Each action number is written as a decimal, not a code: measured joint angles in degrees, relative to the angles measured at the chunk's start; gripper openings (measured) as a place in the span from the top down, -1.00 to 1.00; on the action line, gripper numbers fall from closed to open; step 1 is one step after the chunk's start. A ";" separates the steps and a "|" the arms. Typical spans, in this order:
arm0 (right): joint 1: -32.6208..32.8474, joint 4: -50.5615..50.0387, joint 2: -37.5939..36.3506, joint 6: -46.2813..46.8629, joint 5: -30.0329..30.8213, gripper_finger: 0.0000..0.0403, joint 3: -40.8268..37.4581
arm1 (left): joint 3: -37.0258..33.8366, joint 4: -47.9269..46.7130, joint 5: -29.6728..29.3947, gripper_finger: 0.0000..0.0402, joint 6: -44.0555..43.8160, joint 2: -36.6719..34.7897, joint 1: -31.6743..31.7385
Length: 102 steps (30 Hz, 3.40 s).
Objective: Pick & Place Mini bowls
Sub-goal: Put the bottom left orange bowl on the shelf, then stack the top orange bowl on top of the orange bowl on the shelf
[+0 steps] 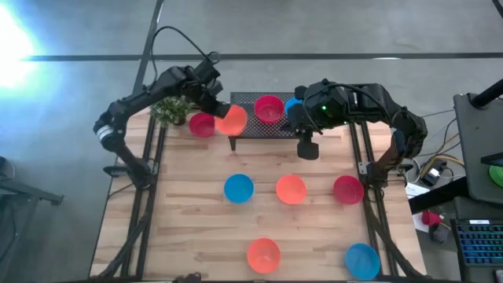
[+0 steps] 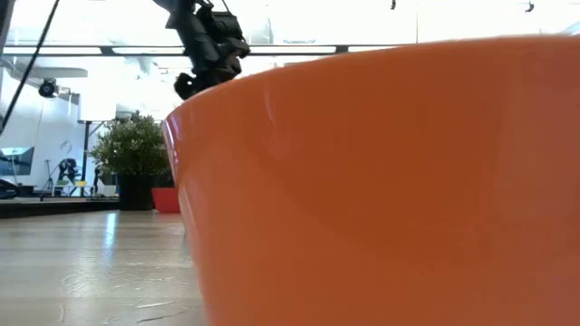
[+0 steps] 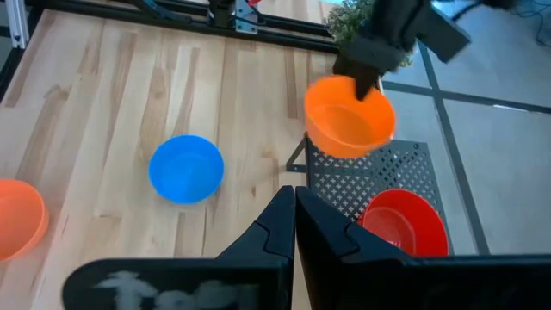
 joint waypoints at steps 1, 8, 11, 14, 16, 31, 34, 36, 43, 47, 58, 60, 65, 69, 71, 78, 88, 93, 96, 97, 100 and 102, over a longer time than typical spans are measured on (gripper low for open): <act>0.00 0.00 0.00 0.00 0.00 0.96 0.00 | 0.53 1.00 -0.20 1.00 -0.27 0.83 0.04; 0.00 0.00 0.00 0.00 0.00 0.96 0.00 | 4.30 1.77 -0.09 1.00 0.43 6.47 1.08; 0.00 0.00 0.00 0.42 0.02 0.96 0.00 | 5.26 1.93 -0.19 1.00 1.18 7.43 1.73; 0.00 0.01 0.00 1.34 0.02 0.96 0.00 | 5.44 1.85 -1.27 1.00 1.91 7.56 2.25; 0.00 0.02 0.00 1.40 0.02 0.96 -0.01 | 5.44 1.81 -3.10 1.00 2.05 7.56 2.79; 0.00 0.09 0.00 1.14 0.04 0.96 -0.01 | 5.38 4.37 -7.24 1.00 1.03 7.90 2.81; 0.00 0.18 0.00 1.09 0.04 0.96 -0.01 | 5.36 4.87 -7.09 1.00 1.15 8.34 2.09; 0.00 0.27 0.00 1.10 0.07 0.96 0.00 | 5.33 4.83 -7.07 1.00 1.36 8.73 1.84; 0.00 1.16 0.00 1.06 0.10 0.96 0.00 | 5.33 5.04 -7.18 1.00 1.82 8.96 1.87; 0.00 1.36 0.00 0.85 0.11 0.96 0.00 | 5.32 5.11 -7.17 1.00 3.07 8.96 1.86; 0.00 1.36 0.00 0.90 0.13 0.96 0.00 | 5.31 5.26 -7.24 1.00 4.27 8.96 1.70; 0.00 1.36 0.00 0.89 0.11 0.96 0.00 | 5.31 5.26 -7.34 0.97 3.69 8.96 1.73; 0.00 1.49 0.00 0.87 0.13 0.96 0.00 | 5.29 5.28 -7.50 0.80 3.53 8.96 1.70; 0.00 1.54 0.00 0.87 0.11 0.96 0.00 | 5.29 5.61 -7.48 0.69 3.56 8.96 1.73; 0.00 1.55 0.00 0.87 0.12 0.96 0.00 | 5.29 5.65 -7.48 0.67 3.54 8.96 1.70; -0.01 1.57 0.02 1.05 0.11 0.96 0.00 | 6.40 5.73 -7.46 0.68 3.91 8.96 1.73; 0.00 1.65 0.02 1.07 0.11 0.96 0.00 | 11.35 4.54 -7.43 0.68 3.97 8.96 1.81; 0.00 1.66 0.04 1.07 0.11 0.96 0.00 | 12.40 3.27 -7.39 0.68 4.22 8.92 1.81; 0.00 1.66 0.04 1.09 0.09 0.96 0.00 | 12.86 2.16 -7.42 0.68 6.24 8.83 1.81; 0.00 1.66 0.04 1.09 0.09 0.96 0.00 | 13.21 1.45 -7.41 0.68 6.52 8.83 1.81; 0.00 1.66 0.04 1.09 0.09 0.96 0.00 | 14.60 -1.21 -7.42 0.68 6.86 8.81 1.81; 0.00 1.66 0.04 1.13 0.09 0.96 0.00 | 16.26 -3.44 -7.43 0.68 7.73 8.81 1.81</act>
